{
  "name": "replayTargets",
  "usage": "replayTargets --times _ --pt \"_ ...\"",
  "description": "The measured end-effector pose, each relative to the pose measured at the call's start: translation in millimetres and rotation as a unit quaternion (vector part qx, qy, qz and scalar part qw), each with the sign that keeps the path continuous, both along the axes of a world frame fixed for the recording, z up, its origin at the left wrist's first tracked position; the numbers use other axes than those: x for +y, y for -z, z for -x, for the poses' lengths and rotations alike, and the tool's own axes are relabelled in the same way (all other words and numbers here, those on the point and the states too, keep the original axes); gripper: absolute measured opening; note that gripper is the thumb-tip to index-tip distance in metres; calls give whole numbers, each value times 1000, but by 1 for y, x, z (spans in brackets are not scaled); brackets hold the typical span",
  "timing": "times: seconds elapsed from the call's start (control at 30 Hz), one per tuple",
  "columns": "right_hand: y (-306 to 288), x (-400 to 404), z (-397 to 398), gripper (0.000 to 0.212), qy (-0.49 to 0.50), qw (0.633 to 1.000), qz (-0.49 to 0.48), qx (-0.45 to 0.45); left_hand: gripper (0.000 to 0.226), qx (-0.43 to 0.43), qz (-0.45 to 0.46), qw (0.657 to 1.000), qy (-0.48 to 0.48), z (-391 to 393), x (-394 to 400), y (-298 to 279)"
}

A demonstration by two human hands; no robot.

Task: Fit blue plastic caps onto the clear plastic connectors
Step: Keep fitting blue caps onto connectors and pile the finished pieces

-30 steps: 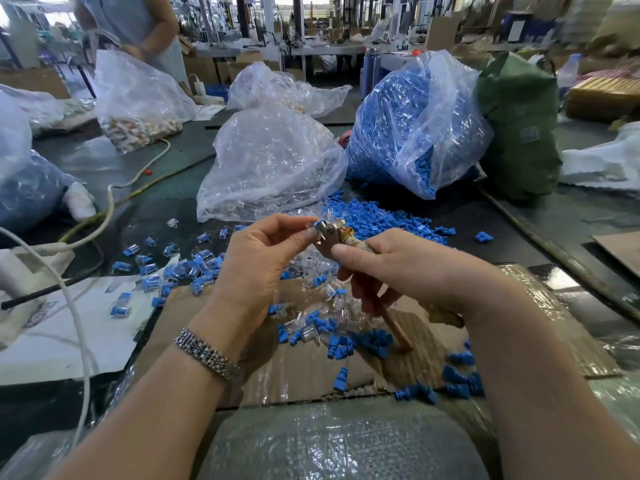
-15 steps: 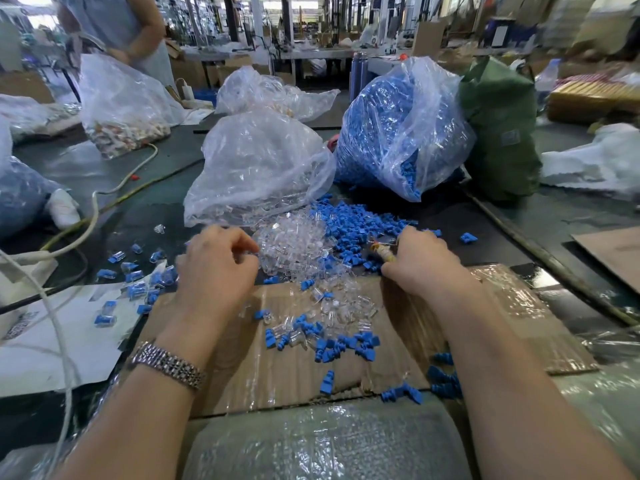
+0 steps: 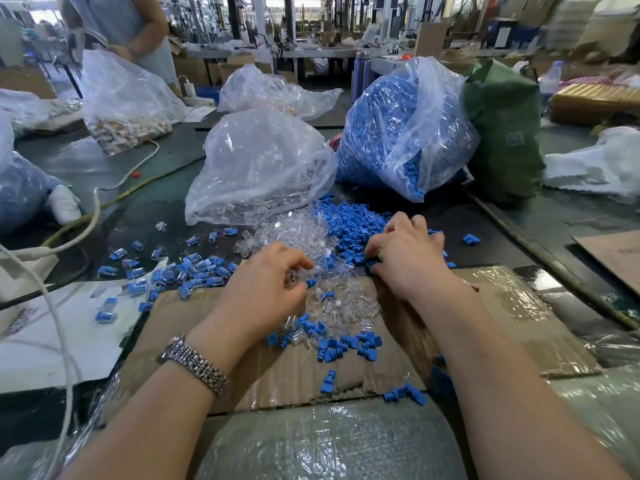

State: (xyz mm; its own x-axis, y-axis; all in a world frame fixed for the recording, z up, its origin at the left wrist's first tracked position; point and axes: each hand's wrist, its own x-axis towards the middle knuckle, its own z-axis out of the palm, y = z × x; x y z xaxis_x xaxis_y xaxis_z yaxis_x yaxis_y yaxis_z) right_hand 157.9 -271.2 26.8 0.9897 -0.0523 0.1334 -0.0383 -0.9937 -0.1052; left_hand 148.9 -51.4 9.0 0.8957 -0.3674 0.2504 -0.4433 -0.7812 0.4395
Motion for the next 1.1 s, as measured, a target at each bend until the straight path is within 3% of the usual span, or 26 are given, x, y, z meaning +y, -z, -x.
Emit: replayTargets --times 0.1,0.27,0.47,0.53,1.0,1.1 --pt "0 4 -3 20 -4 999 35 -11 26 7 -29 1000 0 -2 -2 1" --pt "2 6 -4 18 -9 998 66 -13 17 4 -12 1000 12 -1 0 0" --pt "-5 4 2 3 -31 991 -112 -60 25 14 -30 999 9 -3 3 1" --pt "-7 6 4 9 -33 987 -150 -45 23 12 -36 999 12 -3 2 1" --pt "-9 10 7 3 -48 979 -195 -42 15 39 63 997 5 1 -2 -6" --pt "-9 10 7 3 -59 970 -233 -47 19 117 190 975 -20 0 0 -8"
